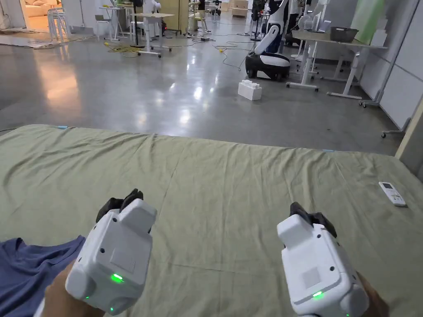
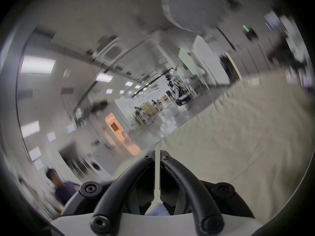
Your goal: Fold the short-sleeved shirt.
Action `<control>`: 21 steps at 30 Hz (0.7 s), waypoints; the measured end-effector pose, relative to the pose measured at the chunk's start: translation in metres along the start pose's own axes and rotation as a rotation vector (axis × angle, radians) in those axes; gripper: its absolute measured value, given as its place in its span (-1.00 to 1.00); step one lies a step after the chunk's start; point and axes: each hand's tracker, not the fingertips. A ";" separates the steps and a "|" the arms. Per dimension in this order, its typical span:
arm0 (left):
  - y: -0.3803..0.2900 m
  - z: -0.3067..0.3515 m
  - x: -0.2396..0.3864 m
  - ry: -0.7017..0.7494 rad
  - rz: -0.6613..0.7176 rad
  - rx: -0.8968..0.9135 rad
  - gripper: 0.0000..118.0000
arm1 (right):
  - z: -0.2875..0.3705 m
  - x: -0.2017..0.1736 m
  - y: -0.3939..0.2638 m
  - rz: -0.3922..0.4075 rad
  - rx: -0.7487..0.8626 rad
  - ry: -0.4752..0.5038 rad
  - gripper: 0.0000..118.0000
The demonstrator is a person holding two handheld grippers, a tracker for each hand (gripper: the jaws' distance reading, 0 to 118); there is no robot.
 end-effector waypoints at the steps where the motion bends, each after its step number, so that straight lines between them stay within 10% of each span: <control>1: -0.003 0.000 0.003 0.006 -0.080 0.009 -0.92 | 0.002 -0.005 -0.001 0.089 0.030 0.003 -1.00; 4: -0.013 0.000 0.007 0.013 -0.235 0.011 -0.92 | 0.003 -0.011 -0.006 0.120 0.025 0.041 -1.00; 7: -0.013 0.003 0.000 -0.002 -0.093 0.001 -0.92 | 0.004 -0.011 -0.012 0.020 -0.006 0.039 -1.00; 17: -0.017 0.002 -0.046 -0.036 1.003 0.017 -0.92 | 0.008 0.023 -0.024 -1.088 -0.168 -0.037 -1.00; 21: -0.017 0.000 -0.044 -0.020 1.023 -0.007 -0.92 | 0.007 0.024 -0.024 -1.202 -0.219 -0.065 -1.00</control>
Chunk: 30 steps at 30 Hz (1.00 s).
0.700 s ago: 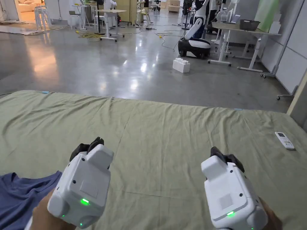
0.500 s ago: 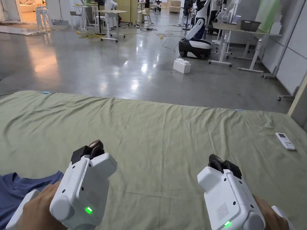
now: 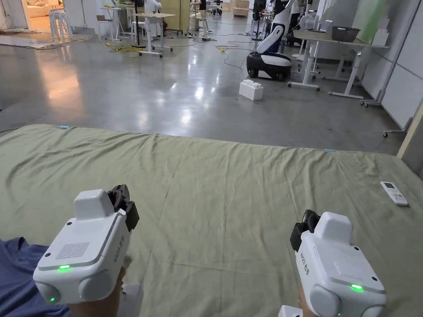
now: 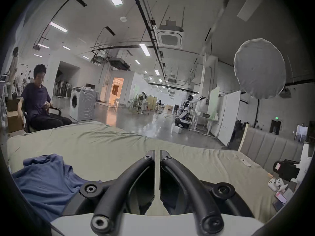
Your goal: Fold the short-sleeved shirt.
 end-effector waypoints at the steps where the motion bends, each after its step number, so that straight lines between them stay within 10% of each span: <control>1: 0.000 0.000 0.000 0.003 -0.018 0.000 -0.92 | -0.001 0.000 -0.002 -0.010 -0.027 0.002 -1.00; 12: 0.003 0.016 -0.019 0.021 -0.121 -0.150 -0.92 | -0.002 -0.010 -0.004 0.074 -0.018 0.029 -1.00; 25: -0.008 0.022 -0.183 0.159 -0.095 -0.589 -0.87 | -0.017 -0.033 -0.022 0.102 -0.080 0.094 -1.00; 27: -0.013 0.013 -0.205 0.212 -0.127 -0.671 -0.44 | -0.020 -0.039 -0.026 0.114 -0.090 0.098 -1.00; 30: -0.030 0.003 -0.231 0.248 -0.144 -0.728 0.75 | -0.023 -0.044 -0.031 0.120 -0.101 0.108 -1.00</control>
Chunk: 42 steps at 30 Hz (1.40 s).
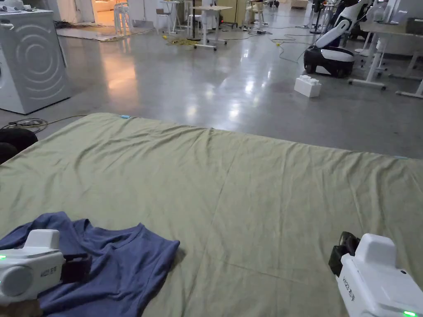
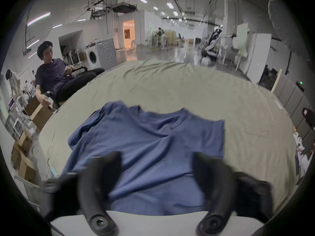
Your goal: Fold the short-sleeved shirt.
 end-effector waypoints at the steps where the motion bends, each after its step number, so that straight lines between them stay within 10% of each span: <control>1: -0.002 -0.007 -0.004 0.001 0.009 -0.021 0.84 | -0.001 -0.002 -0.001 0.003 -0.005 0.003 -1.00; 8: -0.032 -0.066 -0.011 0.052 -0.086 -0.191 0.82 | -0.008 -0.006 -0.011 0.020 -0.041 0.011 -1.00; 16: -0.057 -0.077 -0.018 0.004 -0.055 -0.211 0.33 | -0.010 -0.001 -0.015 0.014 -0.056 0.023 -1.00; 21: -0.058 -0.077 -0.004 0.009 -0.159 -0.130 -0.85 | -0.012 -0.005 -0.016 0.018 -0.065 0.025 -1.00; 42: 0.055 0.068 0.053 -0.247 -0.027 0.395 -0.95 | 0.012 0.001 0.001 0.026 0.066 0.083 -1.00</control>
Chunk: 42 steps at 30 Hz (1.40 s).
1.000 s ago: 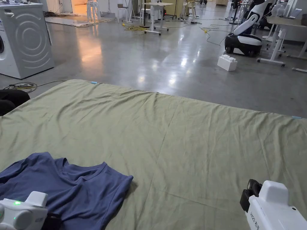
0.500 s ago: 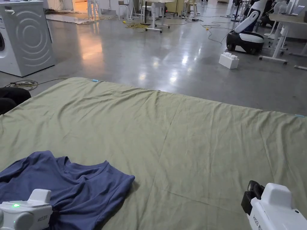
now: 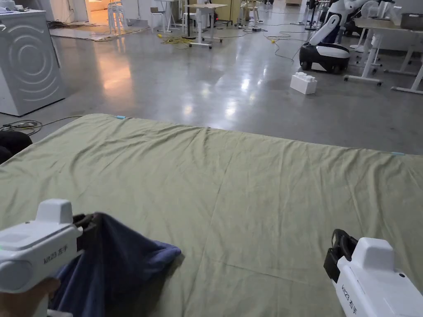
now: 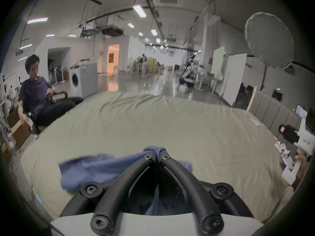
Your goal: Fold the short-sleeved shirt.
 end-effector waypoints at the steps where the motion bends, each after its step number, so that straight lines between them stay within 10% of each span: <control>1: 0.014 0.004 0.011 -0.010 -0.008 0.030 -0.95 | 0.002 0.002 0.002 0.002 0.005 -0.004 -1.00; 16: 0.103 0.010 0.199 -0.394 -0.189 0.203 -0.95 | 0.042 0.067 0.029 -0.012 0.091 -0.135 -1.00; 37: -0.077 -0.046 0.369 -0.673 -0.157 -0.187 -0.93 | 0.083 0.144 0.002 -0.053 0.021 -0.302 -1.00; 40: -0.079 -0.043 0.359 -0.728 -0.138 -0.233 -0.65 | 0.082 0.141 -0.002 -0.048 0.008 -0.291 -1.00; 42: -0.074 -0.037 0.351 -0.747 -0.147 -0.225 0.01 | 0.081 0.138 -0.002 -0.044 0.003 -0.281 -1.00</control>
